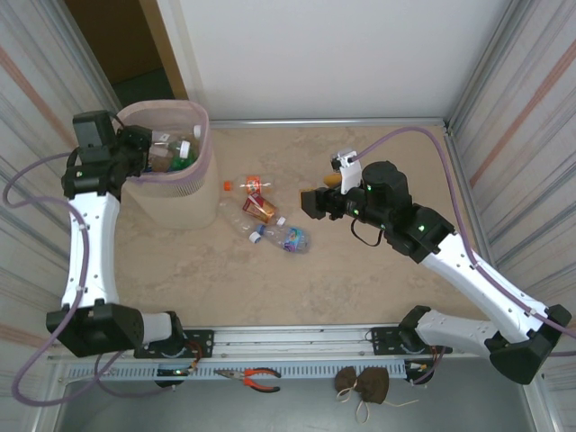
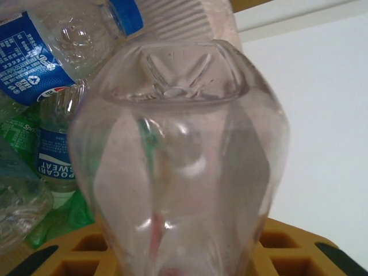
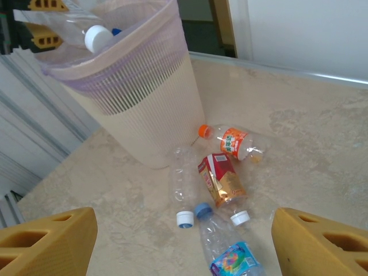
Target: Put the plastic bottles in the bin
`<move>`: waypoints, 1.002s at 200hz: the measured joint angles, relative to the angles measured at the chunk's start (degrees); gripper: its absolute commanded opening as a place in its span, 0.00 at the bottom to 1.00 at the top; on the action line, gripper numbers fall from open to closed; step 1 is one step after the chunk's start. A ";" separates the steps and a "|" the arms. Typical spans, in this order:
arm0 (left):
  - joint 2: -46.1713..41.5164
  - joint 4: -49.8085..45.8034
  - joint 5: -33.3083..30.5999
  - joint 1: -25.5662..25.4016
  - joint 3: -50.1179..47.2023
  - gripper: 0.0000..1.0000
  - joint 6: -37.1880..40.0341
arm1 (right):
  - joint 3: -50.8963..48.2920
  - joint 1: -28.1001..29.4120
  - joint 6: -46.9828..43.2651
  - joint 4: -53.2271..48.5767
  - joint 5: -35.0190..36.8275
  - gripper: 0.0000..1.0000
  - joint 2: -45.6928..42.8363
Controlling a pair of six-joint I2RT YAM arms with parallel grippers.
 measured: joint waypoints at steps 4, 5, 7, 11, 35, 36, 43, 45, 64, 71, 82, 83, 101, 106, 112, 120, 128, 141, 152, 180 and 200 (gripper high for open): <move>0.57 0.11 0.02 0.00 0.07 0.32 -0.39 | 0.00 0.00 0.00 0.00 0.00 0.78 0.00; 0.81 0.13 0.02 0.00 0.09 0.32 -0.61 | 0.00 0.00 0.00 0.00 0.00 0.78 0.02; 0.98 0.15 0.02 0.00 0.13 0.32 -0.76 | 0.00 0.00 0.00 0.00 0.00 0.78 0.02; 1.62 0.20 0.09 0.00 0.15 0.32 -1.29 | 0.00 0.00 0.02 0.00 0.00 0.78 0.04; 4.81 1.20 0.48 0.00 0.11 0.31 -4.79 | -0.02 -0.02 0.00 0.00 0.00 0.78 0.04; 4.98 1.36 0.48 0.00 0.11 0.31 -5.01 | -0.02 -0.02 0.00 0.00 0.00 0.78 0.04; 5.75 1.84 0.52 0.00 0.11 0.32 -6.12 | -0.02 -0.11 0.00 0.00 0.00 0.78 0.04; 6.03 1.90 0.57 0.00 0.11 0.32 -6.43 | -0.02 -0.11 0.00 0.00 0.00 0.78 0.04; 7.91 2.64 0.68 0.00 0.15 0.35 -8.57 | -0.13 -0.55 0.02 0.00 0.02 0.78 0.04; 8.61 2.71 0.74 0.00 0.15 0.39 -9.20 | -0.17 -0.79 0.02 -0.02 0.02 0.78 0.04; 9.53 2.86 1.07 0.00 0.17 0.45 -10.25 | -0.33 -1.09 0.02 -0.02 0.00 0.78 0.04; 9.57 2.89 1.09 0.00 0.17 0.45 -10.32 | -0.35 -1.14 0.00 0.00 0.02 0.78 0.04; 9.86 2.78 1.07 0.00 0.17 0.55 -11.56 | -0.70 -1.55 0.02 -0.04 0.00 0.78 0.04; 9.79 2.64 1.07 0.00 0.17 0.58 -11.54 | -0.76 -1.62 0.02 -0.09 0.00 0.78 0.04; 9.70 2.56 1.05 0.00 0.17 0.62 -11.69 | -0.79 -1.62 0.02 -0.13 0.02 0.78 0.04; 9.53 2.21 1.03 0.00 0.17 0.64 -12.13 | -0.79 -1.75 0.02 -0.13 0.00 0.79 0.04; 9.35 1.75 1.03 0.00 0.20 0.65 -12.24 | -0.79 -1.86 0.02 -0.13 -0.02 0.78 0.04; 8.74 0.92 0.96 0.00 0.20 0.66 -12.33 | -0.79 -1.88 0.02 -0.13 -0.02 0.78 0.04; 7.78 0.28 0.76 0.00 0.20 0.66 -12.31 | -0.79 -1.88 0.02 -0.13 -0.02 0.78 0.04; 4.31 -0.85 -0.11 0.00 0.59 0.67 -12.00 | -0.79 -1.88 0.02 -0.15 -0.07 0.78 0.04; 1.92 -1.77 -0.70 0.00 1.70 0.65 -11.34 | -0.79 -1.88 0.02 -0.15 -0.22 0.78 0.04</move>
